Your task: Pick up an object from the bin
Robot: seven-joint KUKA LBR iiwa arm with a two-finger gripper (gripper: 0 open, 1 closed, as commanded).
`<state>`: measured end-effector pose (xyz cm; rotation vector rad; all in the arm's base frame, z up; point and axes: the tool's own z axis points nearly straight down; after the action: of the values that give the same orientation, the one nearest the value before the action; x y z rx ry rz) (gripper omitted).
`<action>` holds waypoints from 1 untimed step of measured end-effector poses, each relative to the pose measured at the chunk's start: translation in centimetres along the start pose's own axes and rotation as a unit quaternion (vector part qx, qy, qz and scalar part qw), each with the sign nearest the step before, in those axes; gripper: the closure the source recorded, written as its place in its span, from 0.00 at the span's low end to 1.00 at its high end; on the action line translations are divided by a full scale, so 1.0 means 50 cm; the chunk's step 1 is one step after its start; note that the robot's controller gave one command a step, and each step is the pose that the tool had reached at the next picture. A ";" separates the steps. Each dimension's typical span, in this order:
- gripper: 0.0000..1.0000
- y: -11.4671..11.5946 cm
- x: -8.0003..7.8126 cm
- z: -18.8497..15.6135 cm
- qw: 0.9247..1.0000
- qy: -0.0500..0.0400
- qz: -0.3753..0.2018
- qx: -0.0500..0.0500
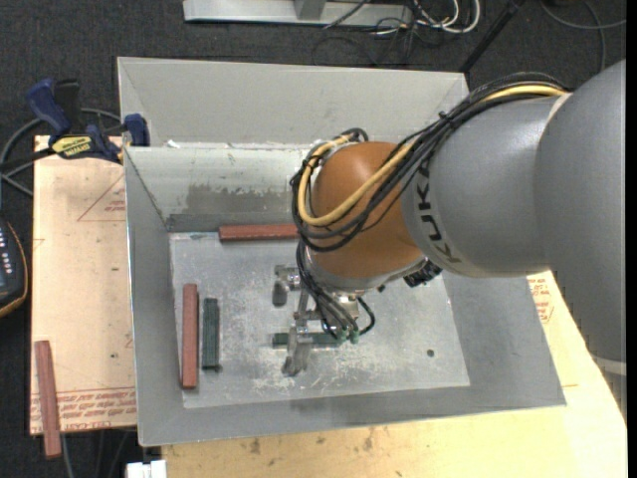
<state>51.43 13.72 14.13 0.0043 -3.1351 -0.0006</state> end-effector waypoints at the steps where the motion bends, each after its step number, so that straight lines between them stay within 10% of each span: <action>1: 0.00 -0.059 -0.078 0.150 1.000 -0.001 0.015 0.001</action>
Offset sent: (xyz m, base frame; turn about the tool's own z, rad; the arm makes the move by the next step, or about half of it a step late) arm 0.0388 -0.0277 -0.0713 0.0258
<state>55.29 10.79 6.59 -0.0418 -3.1376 0.0012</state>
